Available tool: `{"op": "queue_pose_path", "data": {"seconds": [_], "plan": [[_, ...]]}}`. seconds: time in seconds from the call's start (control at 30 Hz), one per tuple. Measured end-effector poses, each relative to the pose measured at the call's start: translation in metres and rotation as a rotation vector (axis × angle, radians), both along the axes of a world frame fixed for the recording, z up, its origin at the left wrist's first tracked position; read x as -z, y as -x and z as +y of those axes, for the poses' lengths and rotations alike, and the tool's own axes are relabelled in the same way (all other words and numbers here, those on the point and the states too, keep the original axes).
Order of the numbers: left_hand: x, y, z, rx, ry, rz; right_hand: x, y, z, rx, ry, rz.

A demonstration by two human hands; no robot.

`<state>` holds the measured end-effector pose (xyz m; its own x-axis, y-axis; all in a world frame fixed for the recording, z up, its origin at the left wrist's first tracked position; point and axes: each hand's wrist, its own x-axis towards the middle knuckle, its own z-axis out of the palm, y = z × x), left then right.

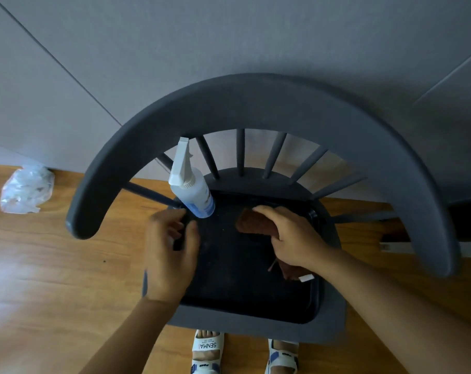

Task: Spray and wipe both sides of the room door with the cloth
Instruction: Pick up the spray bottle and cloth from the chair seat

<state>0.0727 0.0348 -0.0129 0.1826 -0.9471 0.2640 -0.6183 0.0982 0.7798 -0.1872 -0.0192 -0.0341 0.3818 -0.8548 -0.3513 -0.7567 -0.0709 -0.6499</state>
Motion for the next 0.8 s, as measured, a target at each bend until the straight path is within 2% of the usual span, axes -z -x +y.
{"op": "queue_pose_path", "data": {"seconds": [0.07,0.13,0.27,0.4,0.53,0.63,0.8], "plan": [[-0.008,-0.007,-0.009,-0.141,0.030,0.179,0.002,-0.001,-0.002,0.010,0.025,0.070],[-0.016,-0.013,-0.025,-0.163,-0.005,0.241,0.002,-0.004,-0.003,0.009,0.042,0.149],[-0.026,-0.017,-0.060,-0.031,-0.223,0.189,0.001,-0.013,-0.001,-0.032,0.114,0.261],[-0.029,-0.014,-0.076,-0.086,-0.202,0.140,0.003,-0.022,0.000,-0.085,0.171,0.360],[-0.028,-0.001,-0.074,-0.100,-0.191,-0.021,0.006,-0.029,0.002,-0.054,0.177,0.382],[-0.025,0.003,-0.079,-0.072,-0.235,0.060,0.006,-0.034,0.003,-0.050,0.139,0.391],[-0.019,-0.004,-0.086,0.068,-0.223,0.119,0.011,-0.036,0.007,-0.163,0.194,0.572]]}}
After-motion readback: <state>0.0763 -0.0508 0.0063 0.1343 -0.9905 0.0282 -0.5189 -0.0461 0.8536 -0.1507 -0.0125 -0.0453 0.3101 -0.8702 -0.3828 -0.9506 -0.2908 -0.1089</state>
